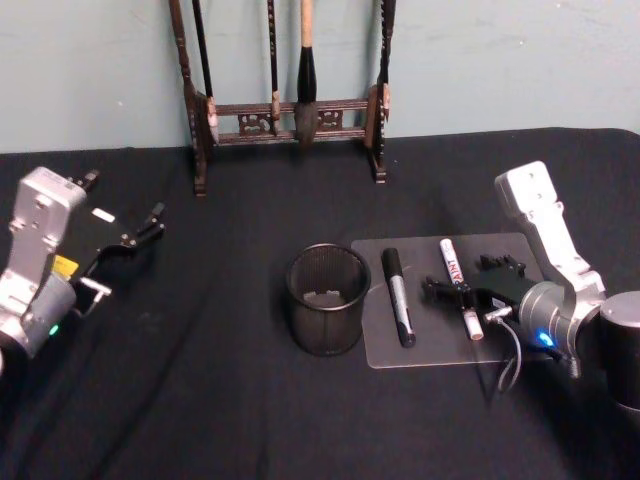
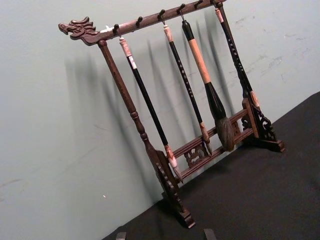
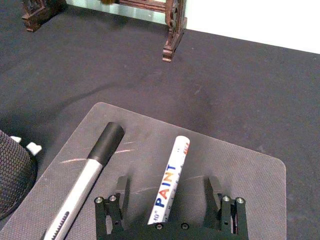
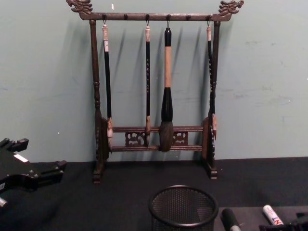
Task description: Pick up the water-based marker from the table and place it into the pen holder.
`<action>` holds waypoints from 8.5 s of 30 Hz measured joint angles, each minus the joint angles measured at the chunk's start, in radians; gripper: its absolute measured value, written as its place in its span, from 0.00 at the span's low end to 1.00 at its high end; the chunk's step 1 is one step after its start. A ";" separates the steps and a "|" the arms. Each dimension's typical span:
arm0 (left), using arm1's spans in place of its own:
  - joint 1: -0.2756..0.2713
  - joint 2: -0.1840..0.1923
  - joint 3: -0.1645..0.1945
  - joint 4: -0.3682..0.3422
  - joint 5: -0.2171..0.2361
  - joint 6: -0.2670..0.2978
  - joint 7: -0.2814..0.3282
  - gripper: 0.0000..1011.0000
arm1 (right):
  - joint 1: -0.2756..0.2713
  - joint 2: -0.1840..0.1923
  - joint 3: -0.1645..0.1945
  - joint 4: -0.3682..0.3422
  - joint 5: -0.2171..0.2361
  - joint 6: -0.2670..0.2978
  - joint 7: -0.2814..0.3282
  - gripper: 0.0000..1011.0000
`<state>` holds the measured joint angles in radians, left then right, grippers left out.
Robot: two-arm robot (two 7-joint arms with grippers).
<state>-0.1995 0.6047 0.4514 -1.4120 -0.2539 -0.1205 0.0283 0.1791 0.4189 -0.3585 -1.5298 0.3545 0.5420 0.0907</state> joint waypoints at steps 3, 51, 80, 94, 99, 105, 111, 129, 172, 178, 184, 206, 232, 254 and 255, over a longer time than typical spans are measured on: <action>0.000 0.000 0.000 0.000 0.000 0.000 0.000 0.99 | -0.001 -0.004 0.003 0.003 -0.007 0.001 0.003 0.99; 0.000 0.000 0.000 0.000 0.000 0.000 0.000 0.99 | -0.007 -0.019 0.017 0.010 -0.043 0.004 0.027 0.43; 0.000 0.000 0.000 0.000 0.000 0.000 0.000 0.99 | -0.028 -0.029 0.051 -0.039 -0.089 -0.198 0.079 0.16; 0.000 0.000 0.000 0.000 0.000 0.000 0.000 0.99 | -0.045 -0.100 0.060 -0.095 -0.076 -0.601 0.218 0.16; 0.000 0.000 0.000 0.000 0.000 0.000 0.000 0.99 | -0.043 -0.138 0.034 -0.094 -0.038 -0.649 0.267 0.16; 0.000 0.000 0.000 0.000 0.000 0.000 0.000 0.99 | -0.042 -0.155 -0.005 -0.083 -0.020 -0.651 0.295 0.16; 0.000 0.000 0.000 0.000 0.000 0.000 0.000 0.99 | -0.042 -0.161 -0.035 -0.062 -0.019 -0.638 0.300 0.16; 0.000 0.000 0.000 0.000 0.000 0.000 0.000 0.99 | -0.033 -0.175 -0.076 -0.007 -0.029 -0.604 0.292 0.16; 0.000 0.000 0.000 0.000 0.000 0.000 0.000 0.99 | -0.038 -0.175 -0.086 0.004 -0.059 -0.585 0.281 0.16; 0.000 0.000 0.000 0.000 0.000 0.000 0.000 0.99 | -0.038 -0.175 -0.086 0.003 -0.059 -0.586 0.281 0.16; 0.000 0.000 0.000 0.000 0.000 0.000 0.000 0.99 | -0.038 -0.175 -0.086 0.003 -0.058 -0.586 0.281 0.16; 0.000 0.000 0.000 0.000 0.000 0.000 0.000 0.99 | -0.038 -0.175 -0.086 0.003 -0.056 -0.586 0.282 0.74; 0.000 0.000 0.000 0.000 0.000 0.000 0.000 0.99 | -0.041 -0.120 0.040 -0.119 -0.063 -0.525 0.179 0.99; 0.000 0.000 0.000 0.000 0.000 0.000 0.000 0.99 | -0.050 -0.069 0.037 -0.111 -0.205 -0.087 0.108 0.99; 0.000 0.000 0.000 0.000 0.000 0.000 0.000 0.99 | -0.050 -0.069 0.037 -0.111 -0.205 -0.087 0.108 0.99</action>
<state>-0.1995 0.6047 0.4514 -1.4120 -0.2539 -0.1205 0.0283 0.1292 0.3495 -0.3218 -1.6413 0.1495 0.4547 0.1988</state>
